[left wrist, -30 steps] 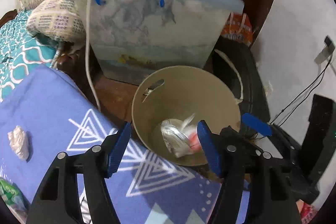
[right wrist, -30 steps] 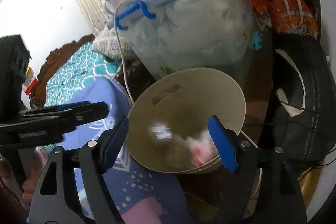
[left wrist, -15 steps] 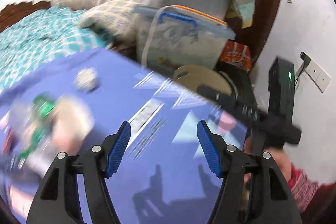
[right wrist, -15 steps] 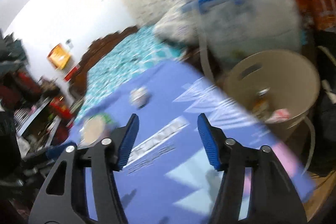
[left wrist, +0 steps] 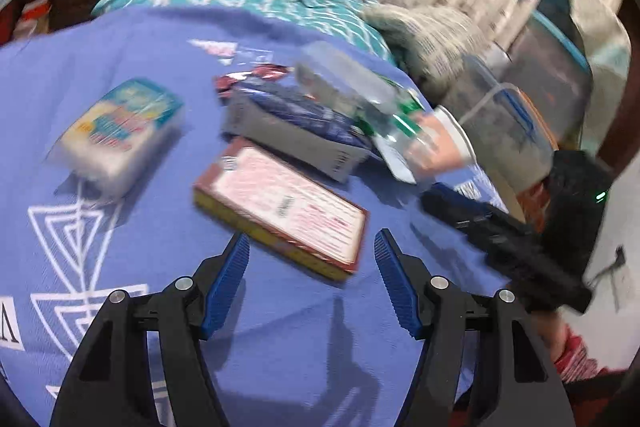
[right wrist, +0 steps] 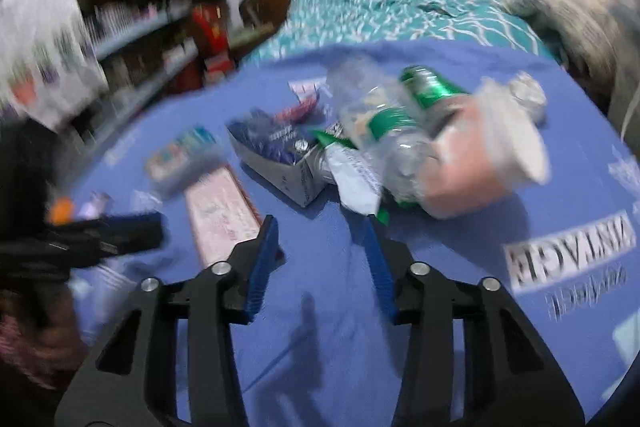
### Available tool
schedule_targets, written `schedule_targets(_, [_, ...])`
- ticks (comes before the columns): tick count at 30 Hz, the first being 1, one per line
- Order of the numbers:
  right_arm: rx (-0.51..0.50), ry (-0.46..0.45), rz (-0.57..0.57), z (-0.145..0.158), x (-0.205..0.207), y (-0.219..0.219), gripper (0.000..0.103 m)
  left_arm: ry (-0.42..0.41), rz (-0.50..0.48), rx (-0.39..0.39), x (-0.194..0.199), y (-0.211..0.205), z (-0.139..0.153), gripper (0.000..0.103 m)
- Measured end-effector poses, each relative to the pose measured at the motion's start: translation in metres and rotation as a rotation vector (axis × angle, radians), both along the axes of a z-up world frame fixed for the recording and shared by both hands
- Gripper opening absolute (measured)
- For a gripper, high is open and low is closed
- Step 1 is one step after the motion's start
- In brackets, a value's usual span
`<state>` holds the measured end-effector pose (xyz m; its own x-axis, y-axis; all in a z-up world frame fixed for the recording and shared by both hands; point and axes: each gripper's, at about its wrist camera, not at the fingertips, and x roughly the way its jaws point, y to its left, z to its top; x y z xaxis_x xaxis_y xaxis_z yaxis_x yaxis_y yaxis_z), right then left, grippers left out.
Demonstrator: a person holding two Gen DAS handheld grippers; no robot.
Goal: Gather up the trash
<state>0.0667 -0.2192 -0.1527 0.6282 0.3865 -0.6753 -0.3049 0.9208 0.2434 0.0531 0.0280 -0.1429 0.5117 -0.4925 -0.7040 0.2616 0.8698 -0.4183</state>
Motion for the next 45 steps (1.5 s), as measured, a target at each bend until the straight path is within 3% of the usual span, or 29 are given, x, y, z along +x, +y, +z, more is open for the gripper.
schedule_targets(4, [-0.151, 0.038, 0.072, -0.018, 0.017, 0.036, 0.042, 0.034, 0.04, -0.002, 0.008, 0.008, -0.006, 0.068])
schedule_targets(7, [-0.019, 0.111, 0.27, -0.019, 0.003, 0.056, 0.042, 0.054, 0.06, -0.011, 0.013, 0.013, -0.007, 0.077])
schedule_targets(9, [-0.004, 0.091, 0.3, -0.013, -0.004, 0.058, 0.042, 0.054, 0.084, -0.007, 0.014, 0.017, -0.01, 0.078])
schedule_targets(17, [-0.002, 0.022, 0.096, 0.012, 0.03, -0.018, 0.042, 0.004, 0.08, 0.125, 0.02, -0.008, -0.011, 0.078])
schedule_targets(20, [-0.059, -0.019, 0.021, 0.015, 0.03, -0.031, 0.042, -0.016, 0.082, 0.214, 0.02, -0.019, -0.016, 0.078])
schedule_targets(23, [-0.088, -0.026, -0.066, 0.018, 0.03, -0.04, 0.043, 0.002, 0.083, 0.235, 0.021, -0.02, -0.023, 0.078])
schedule_targets(27, [-0.094, -0.051, -0.016, 0.021, 0.025, -0.029, 0.044, 0.007, 0.088, 0.239, 0.019, -0.02, -0.025, 0.078])
schedule_targets(29, [-0.12, -0.049, 0.031, 0.015, 0.024, -0.014, 0.05, 0.002, 0.087, 0.25, 0.016, -0.022, -0.026, 0.078])
schedule_targets(32, [-0.215, -0.071, 0.034, 0.003, 0.024, 0.006, 0.062, -0.013, 0.085, 0.283, 0.012, -0.027, -0.026, 0.078])
schedule_targets(35, [-0.317, -0.083, 0.036, -0.011, 0.033, 0.018, 0.062, -0.017, 0.093, 0.313, 0.012, -0.03, -0.027, 0.073])
schedule_targets(36, [-0.332, -0.086, 0.036, -0.014, 0.036, 0.019, 0.06, -0.024, 0.101, 0.335, 0.012, -0.03, -0.027, 0.063])
schedule_targets(37, [-0.34, -0.089, 0.039, -0.016, 0.037, 0.018, 0.055, -0.027, 0.099, 0.34, 0.012, -0.03, -0.027, 0.061])
schedule_targets(38, [-0.348, -0.078, 0.041, -0.019, 0.041, 0.019, 0.028, -0.027, 0.1, 0.334, 0.013, -0.03, -0.027, 0.061])
schedule_targets(42, [-0.292, -0.084, 0.037, -0.011, 0.033, 0.008, 0.017, -0.026, 0.106, 0.319, 0.009, -0.024, -0.025, 0.06])
schedule_targets(45, [-0.2, -0.094, 0.05, 0.004, 0.009, 0.0, 0.017, -0.054, 0.088, 0.296, -0.006, -0.02, -0.018, 0.06])
